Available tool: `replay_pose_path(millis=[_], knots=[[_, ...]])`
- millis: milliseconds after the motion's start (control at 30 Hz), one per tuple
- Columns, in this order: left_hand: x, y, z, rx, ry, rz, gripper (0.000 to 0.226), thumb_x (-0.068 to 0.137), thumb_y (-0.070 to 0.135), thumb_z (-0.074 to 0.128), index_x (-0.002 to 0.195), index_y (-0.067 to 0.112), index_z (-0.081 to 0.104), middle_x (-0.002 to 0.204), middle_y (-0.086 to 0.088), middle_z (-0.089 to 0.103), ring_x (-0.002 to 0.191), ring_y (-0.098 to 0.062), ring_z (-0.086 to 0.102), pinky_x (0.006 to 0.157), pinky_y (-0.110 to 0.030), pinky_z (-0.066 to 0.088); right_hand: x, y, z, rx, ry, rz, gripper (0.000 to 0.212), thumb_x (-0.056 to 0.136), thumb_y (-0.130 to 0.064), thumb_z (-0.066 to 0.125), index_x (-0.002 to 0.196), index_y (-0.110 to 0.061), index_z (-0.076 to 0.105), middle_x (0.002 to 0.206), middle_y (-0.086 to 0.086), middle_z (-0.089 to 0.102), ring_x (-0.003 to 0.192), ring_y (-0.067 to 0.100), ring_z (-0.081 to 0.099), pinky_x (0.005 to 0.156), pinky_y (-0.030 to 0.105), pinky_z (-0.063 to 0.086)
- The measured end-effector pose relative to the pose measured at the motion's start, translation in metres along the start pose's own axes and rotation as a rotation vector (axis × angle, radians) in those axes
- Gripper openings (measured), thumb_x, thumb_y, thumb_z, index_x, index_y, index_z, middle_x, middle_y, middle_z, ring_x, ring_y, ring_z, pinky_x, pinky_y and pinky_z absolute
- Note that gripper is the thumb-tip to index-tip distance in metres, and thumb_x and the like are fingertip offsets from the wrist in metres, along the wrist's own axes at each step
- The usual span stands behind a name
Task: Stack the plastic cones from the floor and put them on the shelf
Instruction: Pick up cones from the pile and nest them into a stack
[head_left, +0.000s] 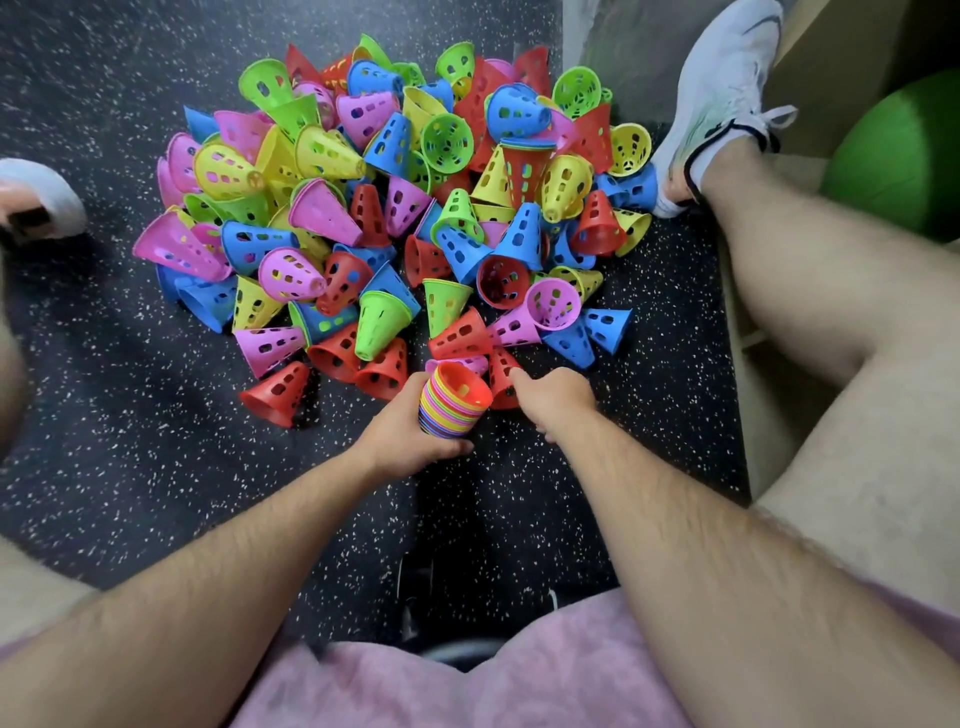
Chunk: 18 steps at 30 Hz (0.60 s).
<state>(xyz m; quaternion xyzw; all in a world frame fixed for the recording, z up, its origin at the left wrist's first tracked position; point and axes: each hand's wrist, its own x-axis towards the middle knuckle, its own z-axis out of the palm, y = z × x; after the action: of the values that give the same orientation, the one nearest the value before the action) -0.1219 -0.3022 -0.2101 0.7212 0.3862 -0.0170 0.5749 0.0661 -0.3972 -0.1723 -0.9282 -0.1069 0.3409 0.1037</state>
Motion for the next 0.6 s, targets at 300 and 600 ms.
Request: replay_pose_path(millis=[300, 600], knots=[[-0.007, 0.002, -0.006, 0.005, 0.035, -0.036, 0.080, 0.064, 0.026, 0.096, 0.126, 0.029, 0.045, 0.099, 0.005, 0.066, 0.072, -0.003, 0.062, 0.061, -0.021, 0.048, -0.028, -0.022, -0.010, -0.077, 0.170, -0.320, 0.031, 0.101, -0.028, 0.039, 0.125, -0.012, 0.050, 0.123, 0.009, 0.057, 0.107, 0.033, 0.058, 0.080, 0.040, 0.048], [-0.020, 0.007, -0.024, -0.052, 0.112, -0.030, 0.096, 0.047, 0.043, 0.091, 0.129, 0.037, 0.040, 0.113, 0.003, 0.068, 0.102, -0.018, 0.070, 0.094, -0.048, 0.057, -0.042, -0.016, -0.016, -0.270, 0.167, -0.945, 0.027, 0.101, -0.023, 0.043, 0.124, -0.019, 0.058, 0.114, 0.004, 0.055, 0.106, 0.027, 0.049, 0.089, 0.046, 0.045]])
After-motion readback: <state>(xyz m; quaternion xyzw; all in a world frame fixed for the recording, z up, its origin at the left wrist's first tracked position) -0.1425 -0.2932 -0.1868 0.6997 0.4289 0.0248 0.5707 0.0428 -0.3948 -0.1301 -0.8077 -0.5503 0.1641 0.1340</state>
